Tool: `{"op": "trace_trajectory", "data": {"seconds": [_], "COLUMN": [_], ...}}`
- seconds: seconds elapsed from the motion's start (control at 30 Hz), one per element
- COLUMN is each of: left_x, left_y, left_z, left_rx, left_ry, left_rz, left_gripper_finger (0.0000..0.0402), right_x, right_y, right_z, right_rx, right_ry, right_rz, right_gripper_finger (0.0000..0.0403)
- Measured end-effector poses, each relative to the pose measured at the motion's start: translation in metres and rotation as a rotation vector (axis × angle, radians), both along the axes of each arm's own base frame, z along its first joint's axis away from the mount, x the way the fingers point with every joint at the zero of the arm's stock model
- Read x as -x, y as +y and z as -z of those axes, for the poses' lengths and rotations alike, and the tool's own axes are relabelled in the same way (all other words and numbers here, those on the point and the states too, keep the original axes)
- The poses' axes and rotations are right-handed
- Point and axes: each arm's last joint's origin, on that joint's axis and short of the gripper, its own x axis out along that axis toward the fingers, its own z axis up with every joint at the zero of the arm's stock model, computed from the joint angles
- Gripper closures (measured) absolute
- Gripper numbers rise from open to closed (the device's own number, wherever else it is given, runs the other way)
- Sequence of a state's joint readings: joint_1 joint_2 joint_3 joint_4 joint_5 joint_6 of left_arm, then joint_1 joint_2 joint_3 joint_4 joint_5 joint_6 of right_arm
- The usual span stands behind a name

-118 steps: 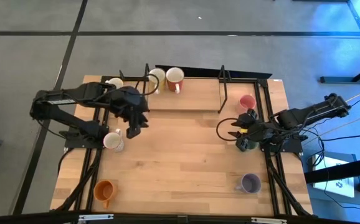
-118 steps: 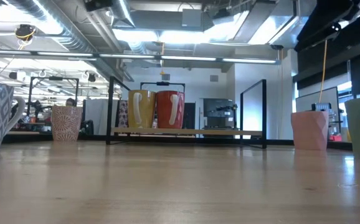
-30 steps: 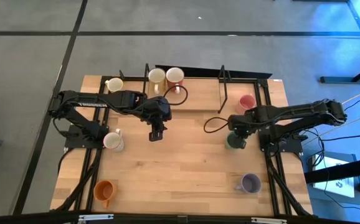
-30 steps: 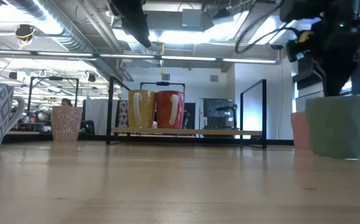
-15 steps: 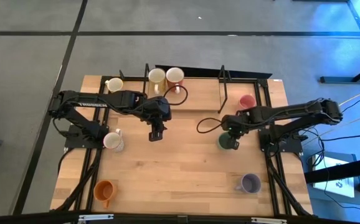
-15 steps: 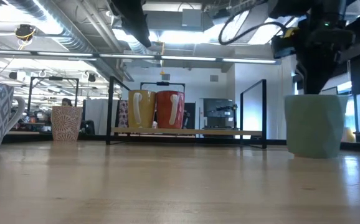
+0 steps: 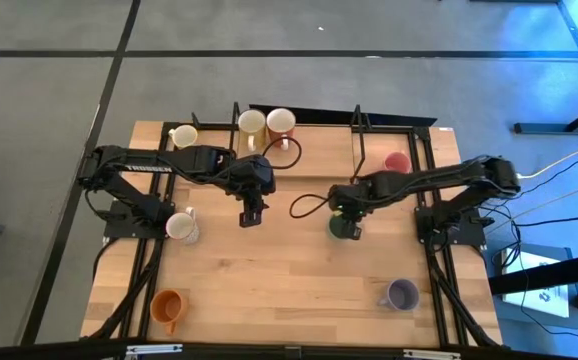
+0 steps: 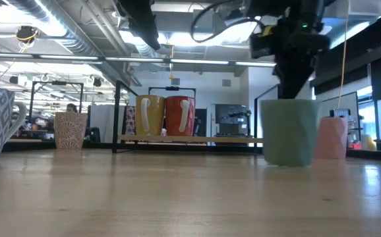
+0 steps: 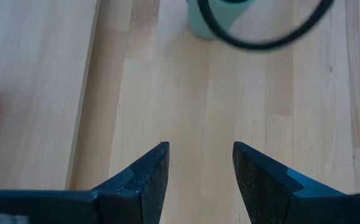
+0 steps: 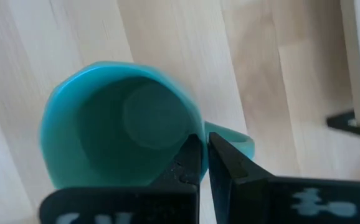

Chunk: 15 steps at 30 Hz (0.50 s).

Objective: Place coffee mugs
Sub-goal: Put the green mug on the shelf

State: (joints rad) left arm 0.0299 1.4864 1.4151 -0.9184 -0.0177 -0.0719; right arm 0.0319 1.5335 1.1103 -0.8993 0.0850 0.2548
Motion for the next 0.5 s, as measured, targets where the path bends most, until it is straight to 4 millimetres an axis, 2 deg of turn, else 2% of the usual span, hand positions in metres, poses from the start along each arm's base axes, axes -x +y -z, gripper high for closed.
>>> {"op": "trace_trajectory", "data": {"seconds": [0.2, 0.5], "left_x": [-0.001, -0.001], "left_y": [0.0, 0.0], "left_z": [-0.001, -0.001], "left_rx": [0.002, 0.016], "left_ry": [-0.011, -0.018], "left_rz": [-0.003, -0.02], "left_gripper_finger": [0.023, 0.023], "right_x": [-0.019, -0.022], "right_y": [0.001, 0.001], "right_z": [0.001, 0.001], "right_rx": [0.002, -0.012], "right_ry": [-0.021, -0.035], "right_rz": [-0.014, -0.022], "right_gripper_finger": [0.0403, 0.0385]}}
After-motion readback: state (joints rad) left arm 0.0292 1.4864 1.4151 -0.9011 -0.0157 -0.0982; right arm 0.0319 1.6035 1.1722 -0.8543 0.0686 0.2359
